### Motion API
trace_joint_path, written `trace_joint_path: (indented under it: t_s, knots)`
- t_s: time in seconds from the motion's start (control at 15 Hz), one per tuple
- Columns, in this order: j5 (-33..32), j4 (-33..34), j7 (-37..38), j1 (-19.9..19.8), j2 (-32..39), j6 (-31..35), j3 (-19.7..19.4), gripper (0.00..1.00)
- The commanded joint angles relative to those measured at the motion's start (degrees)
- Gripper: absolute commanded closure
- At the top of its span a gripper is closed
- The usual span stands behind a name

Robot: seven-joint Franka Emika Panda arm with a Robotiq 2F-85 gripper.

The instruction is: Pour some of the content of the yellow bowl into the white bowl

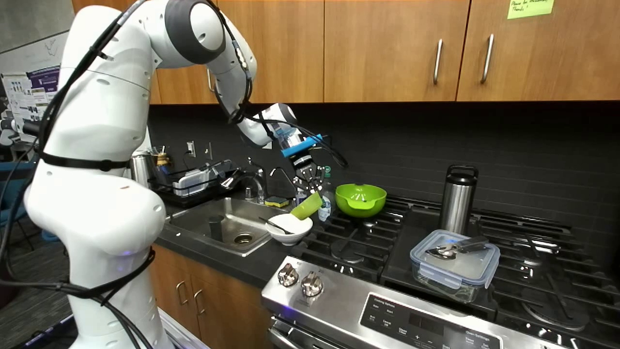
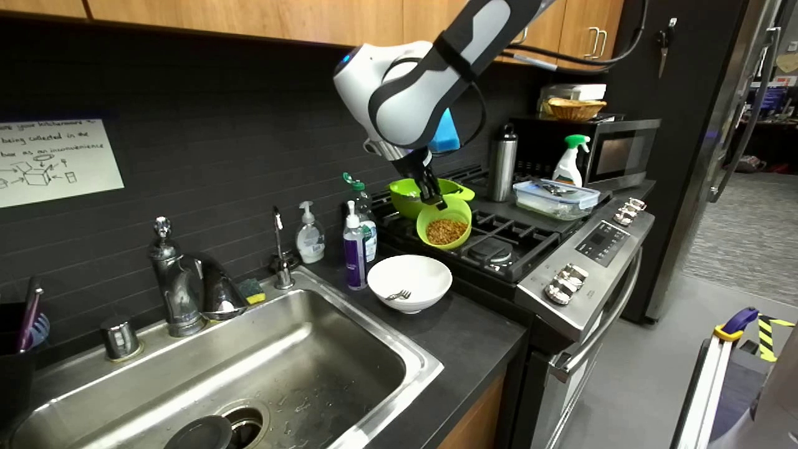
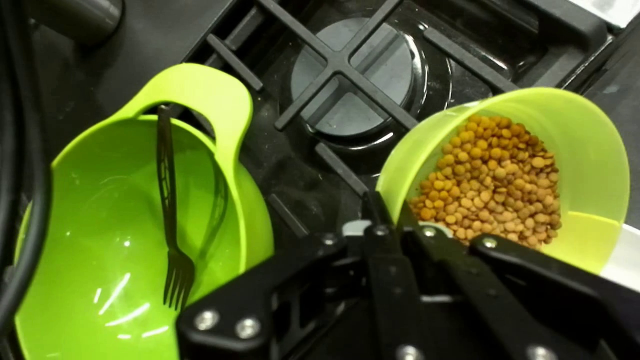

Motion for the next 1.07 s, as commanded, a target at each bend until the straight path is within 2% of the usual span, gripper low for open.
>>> trace_joint_path:
  t_s: [0.0,1.0]
  knots:
    - [-3.2,0.5,0.9,0.3,-0.2,-1.6,0.3,0.99]
    - [-10.9,0.1,1.0,1.2,-0.1,-2.6,2.0,0.99]
